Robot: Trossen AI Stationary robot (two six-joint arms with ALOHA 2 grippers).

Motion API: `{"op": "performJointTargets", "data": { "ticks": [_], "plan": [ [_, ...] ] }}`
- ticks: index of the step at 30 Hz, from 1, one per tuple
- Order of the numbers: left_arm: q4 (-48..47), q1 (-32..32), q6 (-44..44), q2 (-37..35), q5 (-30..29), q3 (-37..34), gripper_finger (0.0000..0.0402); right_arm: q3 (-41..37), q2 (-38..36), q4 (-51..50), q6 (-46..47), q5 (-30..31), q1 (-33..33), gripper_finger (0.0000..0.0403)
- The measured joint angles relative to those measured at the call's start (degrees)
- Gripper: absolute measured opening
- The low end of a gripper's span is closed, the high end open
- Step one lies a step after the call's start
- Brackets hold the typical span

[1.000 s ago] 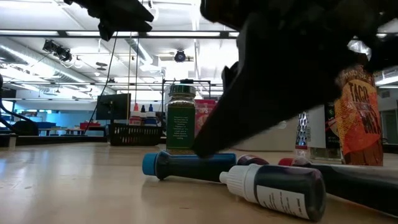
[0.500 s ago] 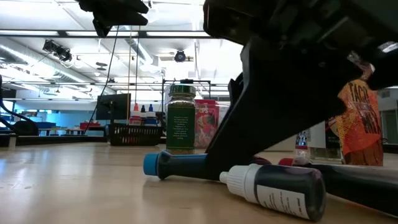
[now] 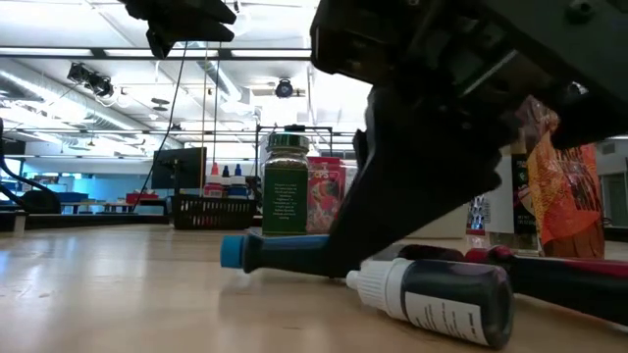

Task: Pick & Place Kitchen Items
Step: Put the small blue food coloring bottle into the black bin

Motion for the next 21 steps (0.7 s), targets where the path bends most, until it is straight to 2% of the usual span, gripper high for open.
{"op": "performJointTargets", "data": {
  "ticks": [3, 7, 11, 15, 18, 21],
  "plan": [
    [0.0, 0.0, -0.26, 0.0, 0.0, 0.0, 0.0143, 0.0, -0.23, 0.99, -0.39, -1.11, -0.73, 0.0076],
    [0.0, 0.0, -0.28, 0.0, 0.6, 0.0, 0.0143, -0.04, -2.83, 1.26, -1.0, -1.24, -1.6, 0.0091],
    [-0.01, 0.0, 0.91, 0.05, 3.14, 0.0, 0.0143, -0.04, -7.36, 0.59, -6.22, 3.83, -1.9, 0.0104],
    [-0.06, -0.24, 1.09, 0.52, 9.17, -0.07, 0.0143, -0.04, -12.54, 0.64, -10.54, 11.58, -2.42, 0.0093],
    [0.88, -0.5, 1.62, 2.19, 15.34, -0.02, 0.0143, 0.0, -14.49, 0.11, -13.08, 13.08, -3.41, 0.0085],
    [-0.02, -1.1, 5.95, 4.44, 21.01, -0.13, 0.0143, 0.0, -14.93, 0.39, -14.33, 13.25, -4.5, 0.0086]
  ]
}}
